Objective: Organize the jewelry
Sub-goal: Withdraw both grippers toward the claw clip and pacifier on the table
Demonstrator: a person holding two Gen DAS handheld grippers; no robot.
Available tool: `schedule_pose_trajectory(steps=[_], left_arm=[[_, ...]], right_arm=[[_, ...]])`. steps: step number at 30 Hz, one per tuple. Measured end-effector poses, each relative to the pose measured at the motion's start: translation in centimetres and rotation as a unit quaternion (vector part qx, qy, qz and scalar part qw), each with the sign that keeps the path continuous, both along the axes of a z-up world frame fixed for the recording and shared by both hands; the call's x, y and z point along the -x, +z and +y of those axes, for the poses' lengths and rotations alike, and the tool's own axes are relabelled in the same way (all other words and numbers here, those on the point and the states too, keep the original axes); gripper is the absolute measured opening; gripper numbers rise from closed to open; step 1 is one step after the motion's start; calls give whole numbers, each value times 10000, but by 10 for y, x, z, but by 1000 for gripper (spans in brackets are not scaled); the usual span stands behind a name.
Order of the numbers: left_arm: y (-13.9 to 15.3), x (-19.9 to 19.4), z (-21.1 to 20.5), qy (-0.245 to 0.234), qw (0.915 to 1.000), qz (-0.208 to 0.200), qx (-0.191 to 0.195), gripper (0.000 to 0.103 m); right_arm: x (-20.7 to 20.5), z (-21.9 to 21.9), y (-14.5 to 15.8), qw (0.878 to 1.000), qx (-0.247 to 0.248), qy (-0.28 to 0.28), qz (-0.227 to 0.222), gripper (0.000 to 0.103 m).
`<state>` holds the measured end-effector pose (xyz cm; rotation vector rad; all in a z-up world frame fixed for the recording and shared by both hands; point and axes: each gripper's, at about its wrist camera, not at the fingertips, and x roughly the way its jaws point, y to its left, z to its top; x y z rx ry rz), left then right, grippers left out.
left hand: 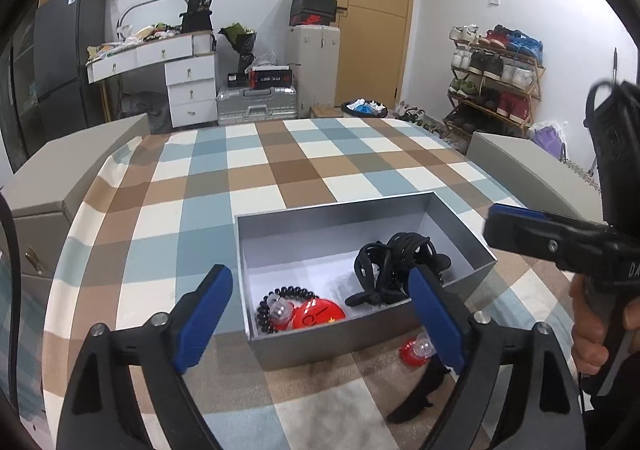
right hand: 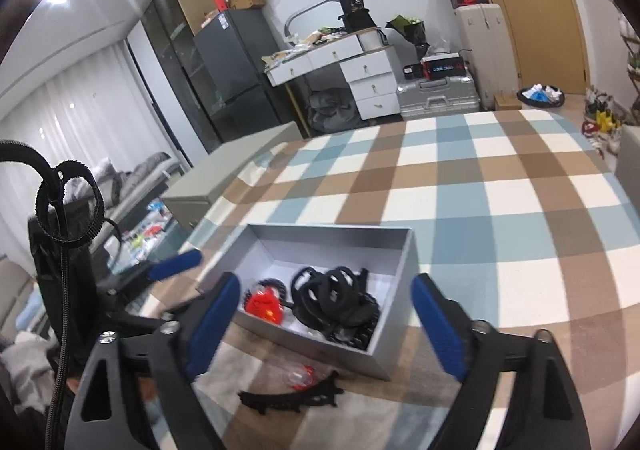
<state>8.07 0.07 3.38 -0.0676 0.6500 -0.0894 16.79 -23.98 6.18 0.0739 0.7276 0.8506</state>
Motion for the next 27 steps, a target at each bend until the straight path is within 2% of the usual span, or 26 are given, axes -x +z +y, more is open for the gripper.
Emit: schedule_pose_trajectory(steps=[2,4,17,25,27], left_arm=[[-1,5,0,-47,10000,-6,-45,89],[-5,17,-1,-104,9998,-78,-166,102],[-27,44,-12,-232,9988,115,-406,102],[-33,56,0,169,9989,139,-410,102],[-34,58,7,306,9990,128,-292,102]], right_arm=[[5,-7,-4,9999,103,49,-55,98],[11,-13,-9,9997,242,28,-52,103],[29,-29,-27,9978,575,148,290,103],[40,-7,-41,9940,972,415,289,103],[45,0,-44,9921,1131,493,224,103]])
